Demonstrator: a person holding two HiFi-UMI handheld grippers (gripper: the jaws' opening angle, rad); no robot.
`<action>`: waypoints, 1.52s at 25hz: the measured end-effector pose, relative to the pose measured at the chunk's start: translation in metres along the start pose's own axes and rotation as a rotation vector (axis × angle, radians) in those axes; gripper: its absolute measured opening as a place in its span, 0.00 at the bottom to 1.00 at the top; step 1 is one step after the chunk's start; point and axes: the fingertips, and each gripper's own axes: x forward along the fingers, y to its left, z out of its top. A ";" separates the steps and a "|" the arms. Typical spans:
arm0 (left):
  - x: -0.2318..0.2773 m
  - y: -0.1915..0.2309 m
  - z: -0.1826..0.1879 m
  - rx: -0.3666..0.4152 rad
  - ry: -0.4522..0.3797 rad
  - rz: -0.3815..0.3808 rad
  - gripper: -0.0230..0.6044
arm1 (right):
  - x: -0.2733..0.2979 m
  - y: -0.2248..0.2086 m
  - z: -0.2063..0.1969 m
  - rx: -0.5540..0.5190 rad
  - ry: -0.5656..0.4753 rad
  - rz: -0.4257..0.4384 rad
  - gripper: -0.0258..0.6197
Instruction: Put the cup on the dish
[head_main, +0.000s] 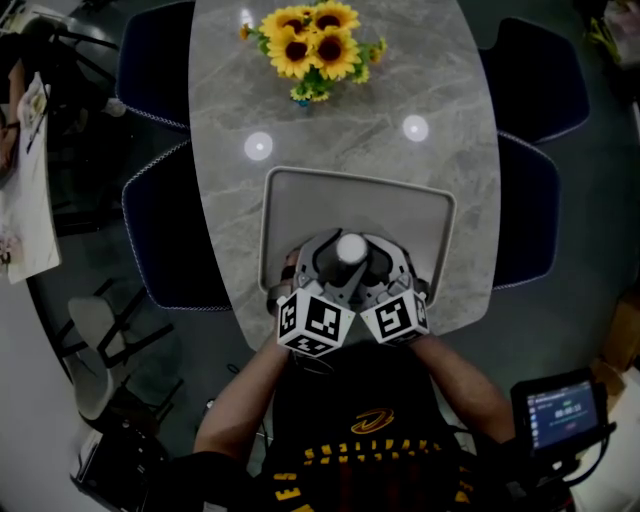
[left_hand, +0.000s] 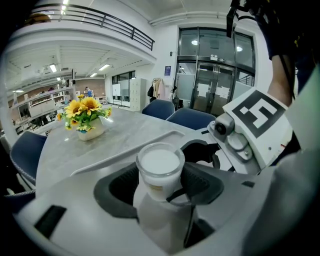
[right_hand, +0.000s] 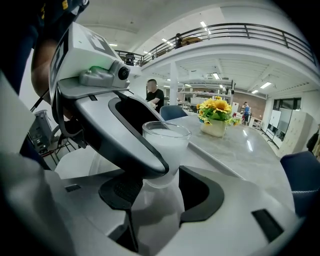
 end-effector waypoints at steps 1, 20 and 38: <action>0.001 0.000 -0.001 -0.001 0.003 0.000 0.45 | 0.001 0.001 -0.002 0.001 0.008 0.002 0.40; 0.008 0.000 -0.010 0.010 0.021 -0.009 0.45 | 0.007 0.000 -0.008 -0.005 0.040 -0.013 0.40; 0.009 0.000 -0.013 0.020 -0.004 -0.011 0.45 | 0.010 0.001 -0.012 -0.021 0.048 -0.015 0.40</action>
